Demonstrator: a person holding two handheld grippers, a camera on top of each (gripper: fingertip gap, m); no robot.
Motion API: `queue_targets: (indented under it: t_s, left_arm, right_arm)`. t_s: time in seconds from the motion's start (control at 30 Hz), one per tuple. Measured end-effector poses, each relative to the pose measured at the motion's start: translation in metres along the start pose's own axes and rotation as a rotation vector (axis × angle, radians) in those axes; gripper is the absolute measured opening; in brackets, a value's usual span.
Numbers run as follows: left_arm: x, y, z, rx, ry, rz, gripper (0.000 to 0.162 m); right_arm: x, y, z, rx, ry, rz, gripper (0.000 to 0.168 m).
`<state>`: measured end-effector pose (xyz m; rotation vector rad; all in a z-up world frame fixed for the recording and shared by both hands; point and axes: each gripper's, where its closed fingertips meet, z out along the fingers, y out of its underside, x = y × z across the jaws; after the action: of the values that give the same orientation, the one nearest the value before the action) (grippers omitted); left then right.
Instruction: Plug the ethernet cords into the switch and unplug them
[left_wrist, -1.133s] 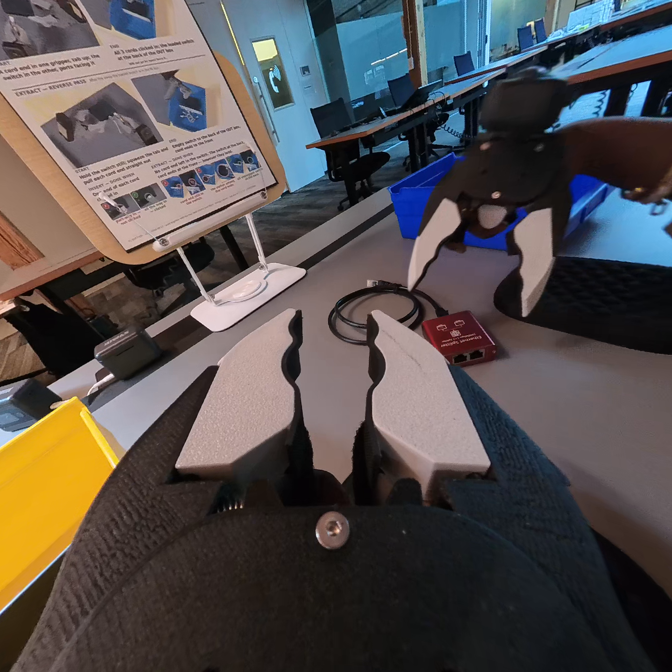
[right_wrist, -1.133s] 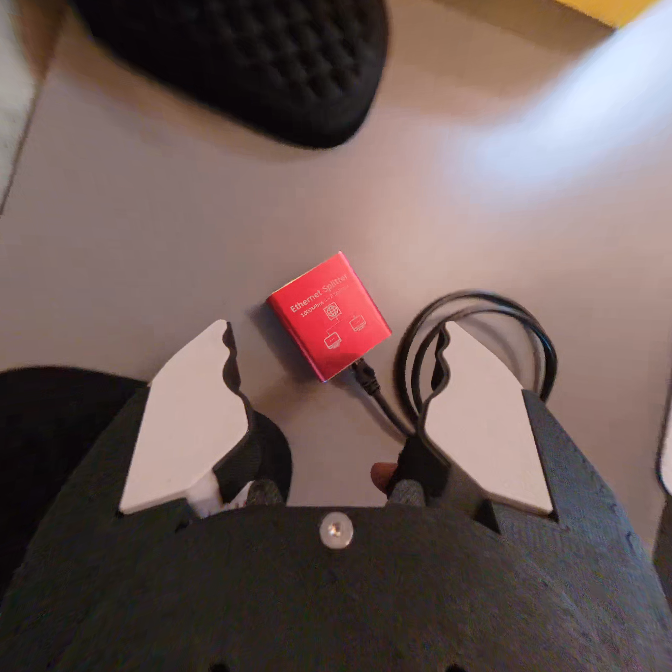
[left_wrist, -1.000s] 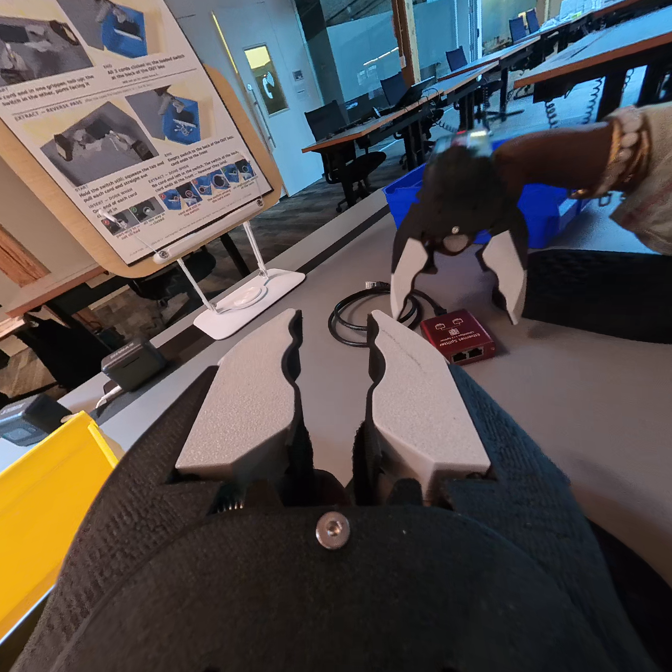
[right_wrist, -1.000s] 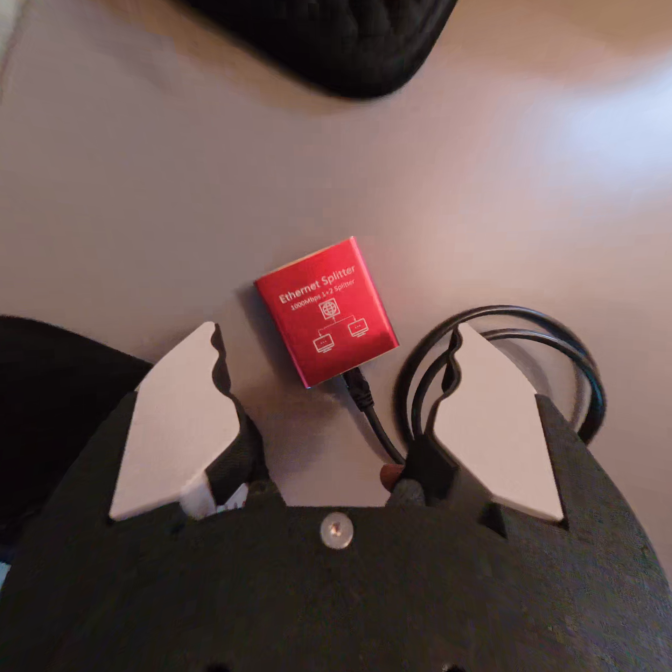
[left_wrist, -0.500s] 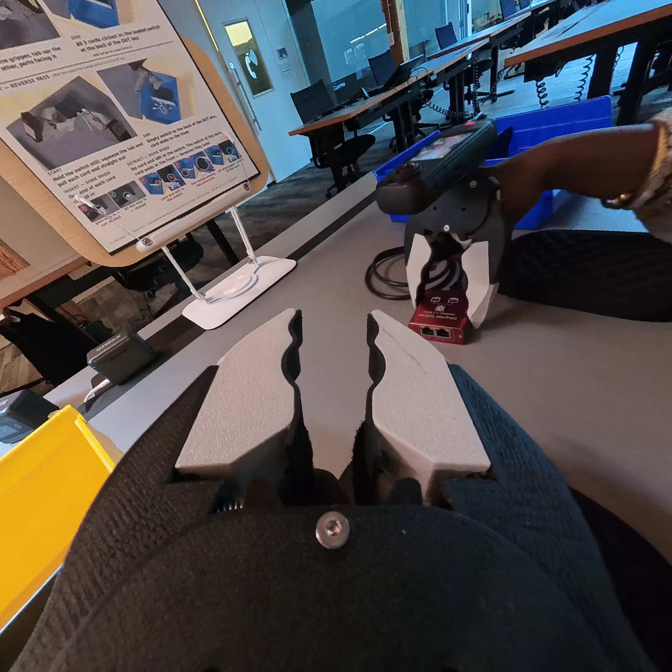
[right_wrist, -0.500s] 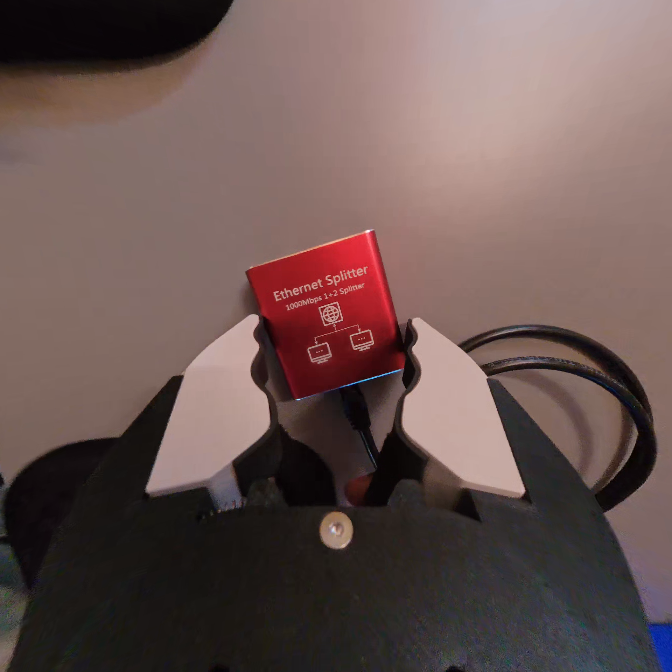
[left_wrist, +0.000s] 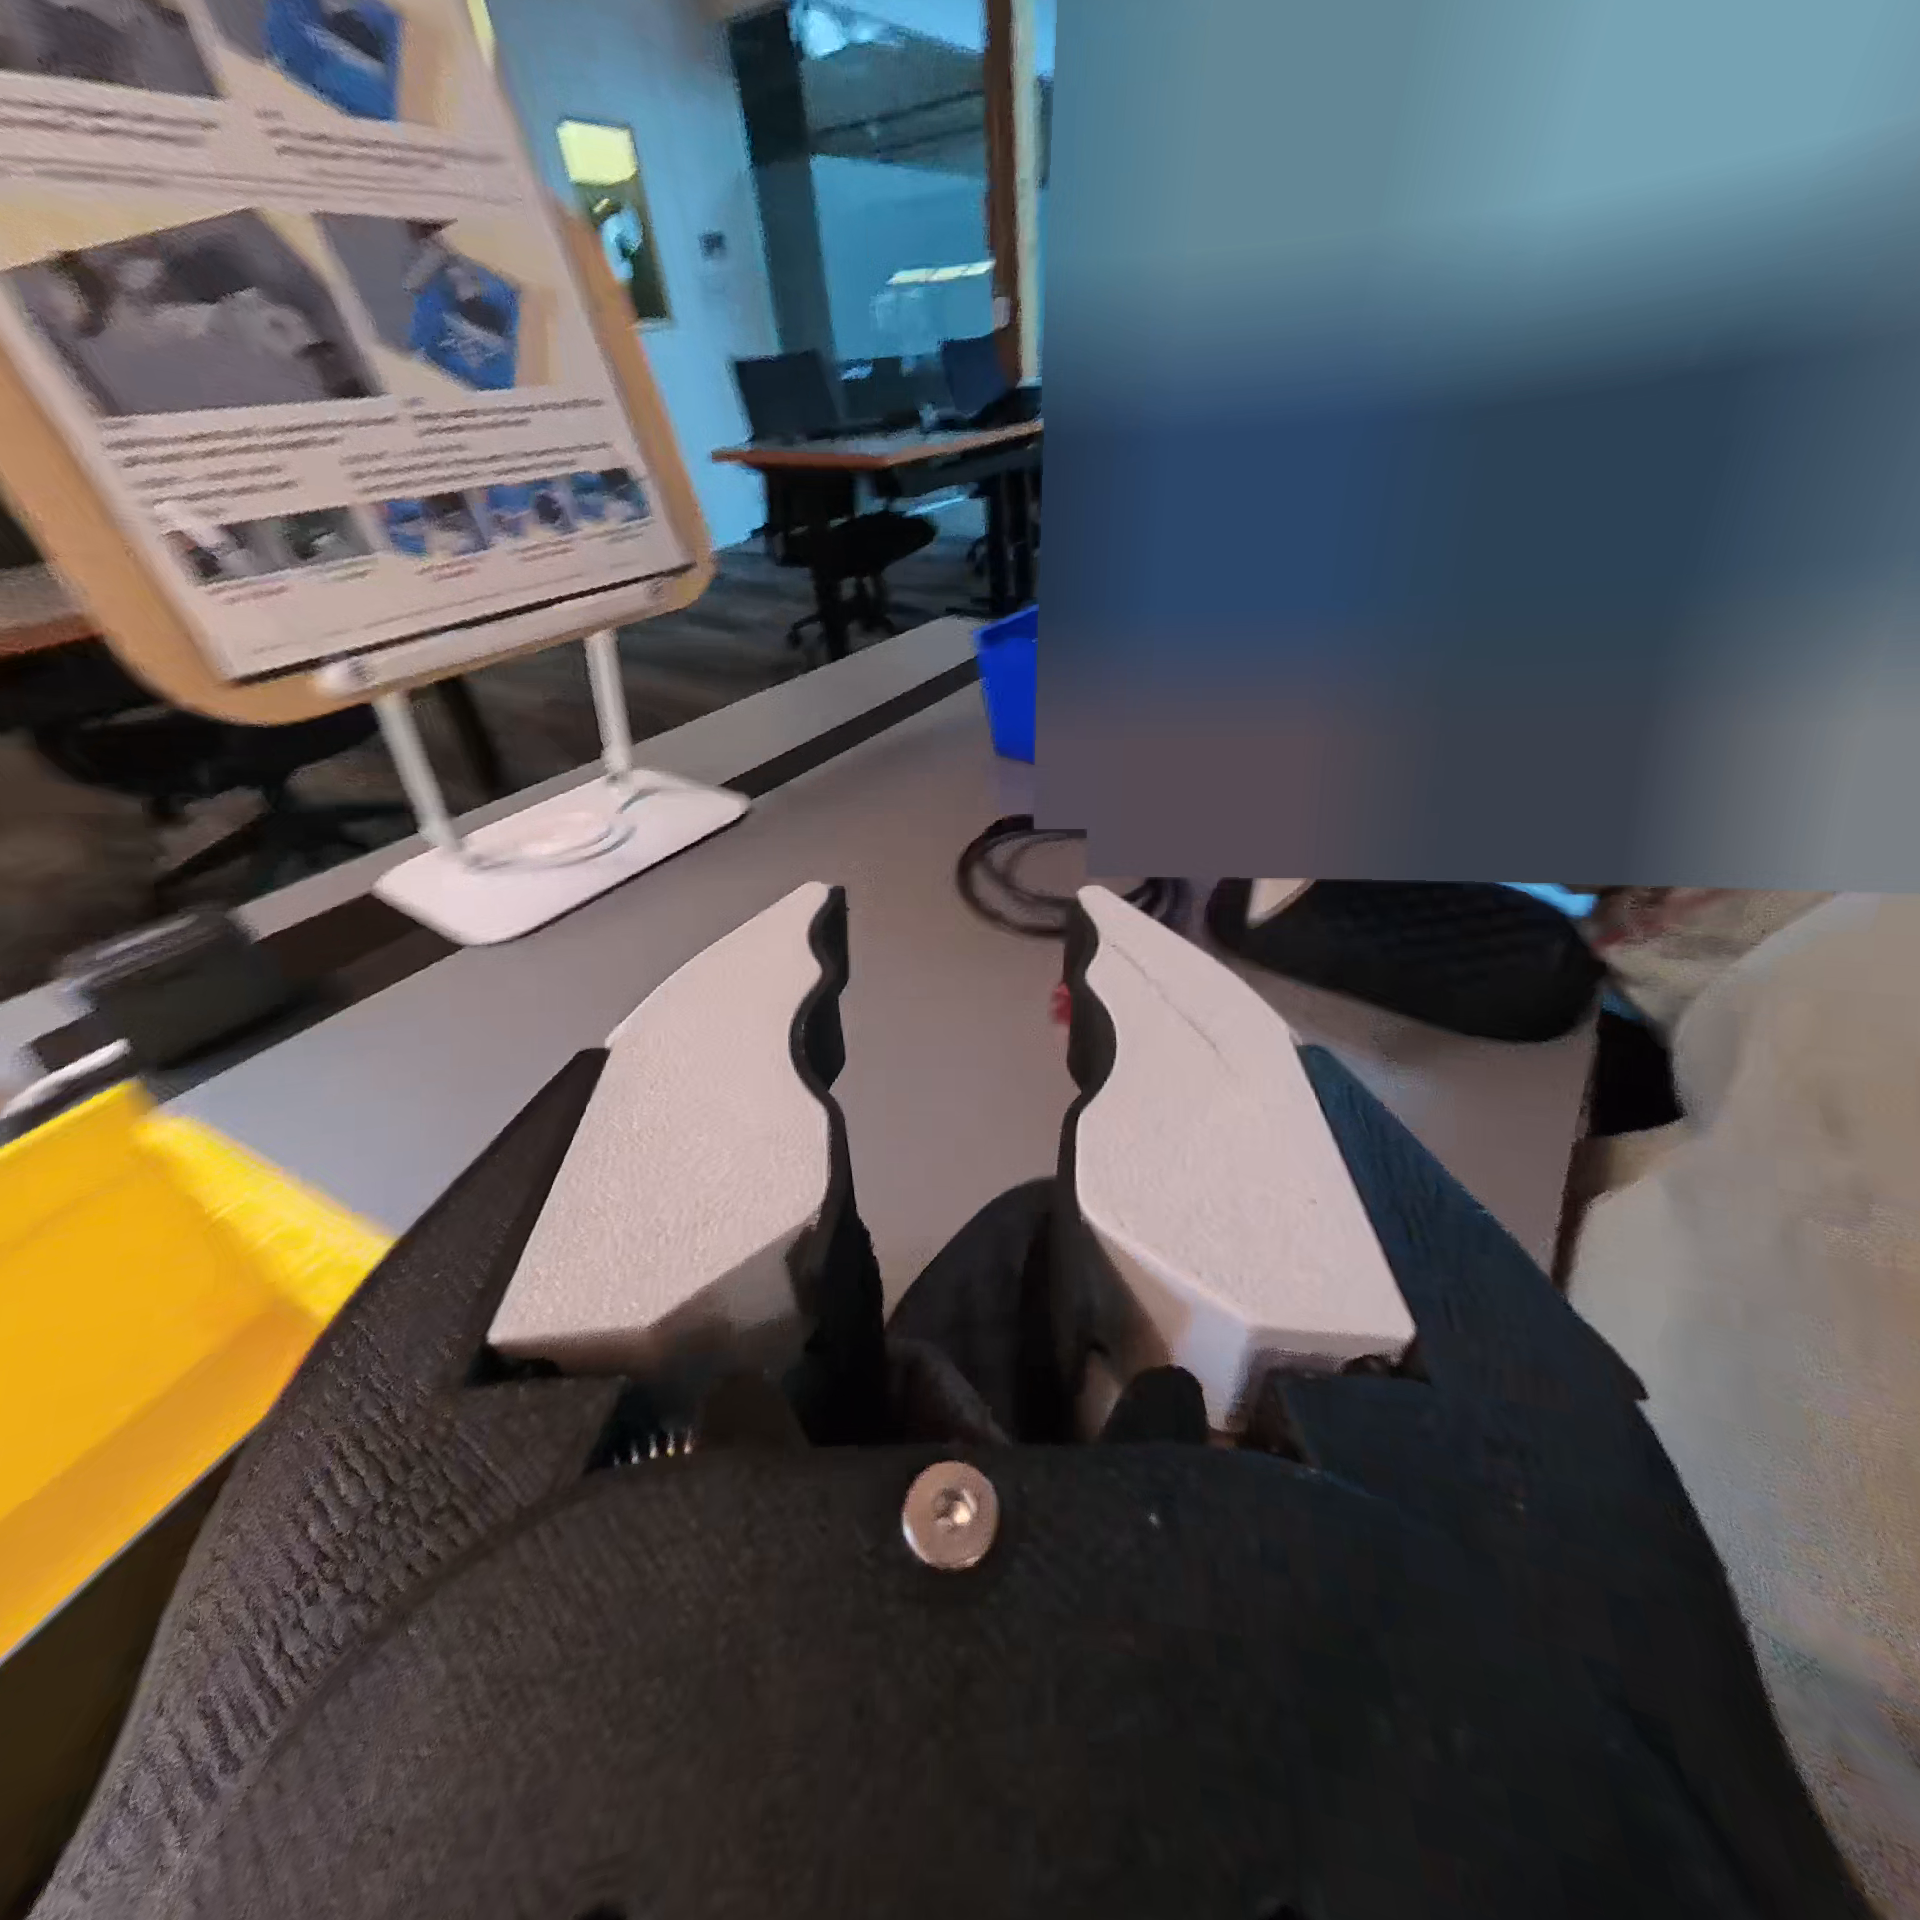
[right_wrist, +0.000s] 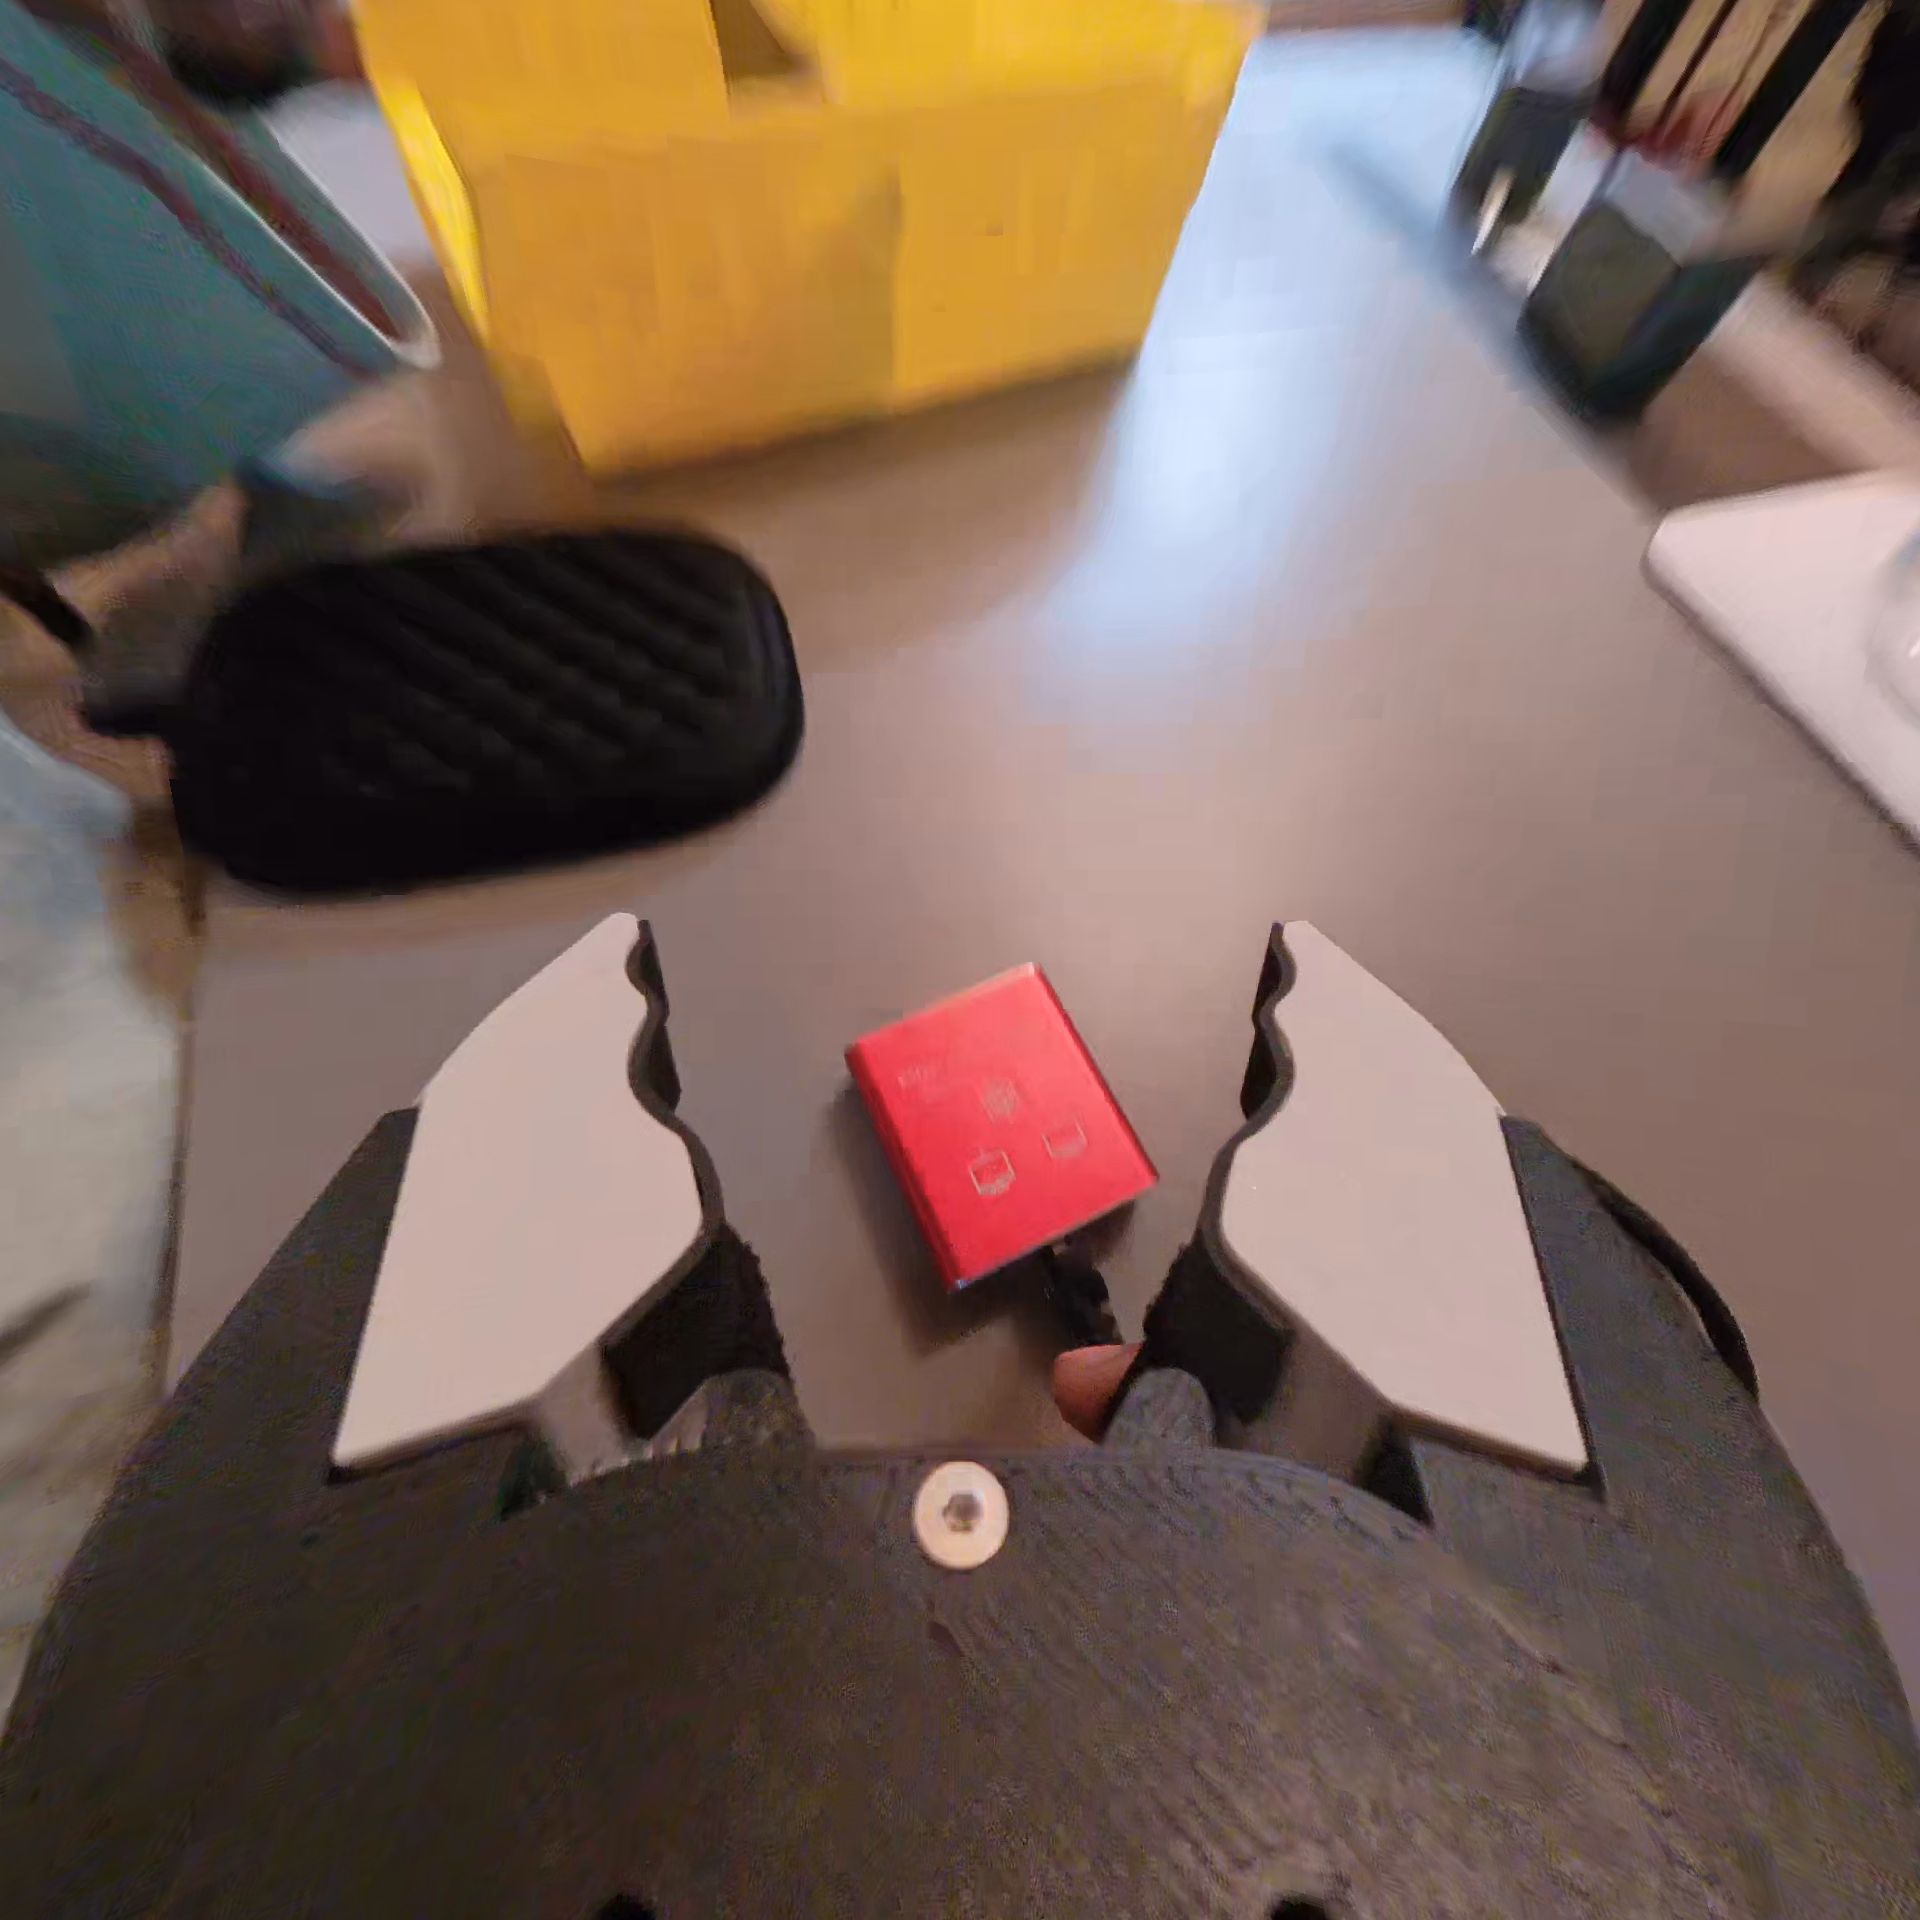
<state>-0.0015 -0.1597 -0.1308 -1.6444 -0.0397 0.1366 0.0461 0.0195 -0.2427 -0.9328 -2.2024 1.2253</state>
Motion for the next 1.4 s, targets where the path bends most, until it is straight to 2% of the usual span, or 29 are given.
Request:
queue_targets:
  t_s: [0.1,0.2,0.27,0.3,0.4,0.5,0.6,0.67,0.83,0.93,1.0,1.07,1.13,1.2,1.3,1.4]
  left_arm:
    - [-0.038,0.018,-0.038,-0.202,-0.138,0.071,0.042]
    - [-0.07,0.064,-0.078,-0.566,-0.182,0.031,0.042]
    - [-0.091,0.092,-0.093,-0.747,-0.241,-0.013,0.04]
    - [-0.099,0.104,-0.095,-0.803,-0.266,-0.043,0.039]
    - [-0.086,0.145,-0.091,-0.924,-0.173,-0.188,0.04]
    - [-0.091,0.176,-0.096,-1.031,-0.202,-0.223,0.045]
    - [-0.089,0.182,-0.09,-1.012,-0.175,-0.287,0.034]
    - [-0.083,0.181,-0.088,-0.994,-0.136,-0.319,0.016]
    - [-0.087,0.163,-0.095,-0.925,-0.192,-0.287,0.006]
    - [-0.092,0.13,-0.1,-0.808,-0.27,-0.234,0.006]
    - [-0.094,0.096,-0.1,-0.676,-0.331,-0.178,0.006]
    - [-0.093,0.052,-0.093,-0.47,-0.387,-0.102,0.006]
    - [-0.079,0.01,-0.079,-0.256,-0.361,-0.045,0.006]
    - [-0.063,-0.019,-0.065,-0.099,-0.319,-0.023,0.006]
    - [-0.032,-0.029,-0.035,-0.044,-0.168,-0.043,0.006]
    - [-0.005,-0.024,-0.004,-0.054,-0.048,-0.059,0.006]
  right_arm:
    - [-0.004,-0.017,-0.02,0.281,0.009,0.011,0.107]
    - [-0.007,-0.017,-0.032,0.449,-0.025,0.091,0.106]
    - [-0.011,-0.014,-0.037,0.519,-0.063,0.144,0.104]
    - [-0.011,-0.012,-0.039,0.528,-0.061,0.164,0.104]
    - [-0.009,-0.013,-0.049,0.582,-0.03,0.158,0.1]
    - [-0.009,-0.014,-0.053,0.616,-0.032,0.168,0.098]
    - [-0.01,-0.014,-0.054,0.621,-0.027,0.161,0.097]
    - [-0.011,-0.013,-0.052,0.615,-0.024,0.153,0.096]
    - [-0.011,-0.013,-0.051,0.61,-0.025,0.144,0.094]
    - [-0.014,-0.014,-0.05,0.605,-0.024,0.121,0.092]
    - [-0.012,-0.013,-0.049,0.594,0.003,0.108,0.089]
    - [-0.01,-0.012,-0.049,0.581,0.039,0.092,0.086]
    - [-0.009,-0.013,-0.048,0.572,0.066,0.065,0.084]
    - [-0.012,-0.016,-0.047,0.563,0.076,0.032,0.082]
    - [-0.023,-0.026,-0.045,0.552,0.08,-0.047,0.078]
    - [-0.046,-0.051,-0.043,0.554,0.06,-0.177,0.068]
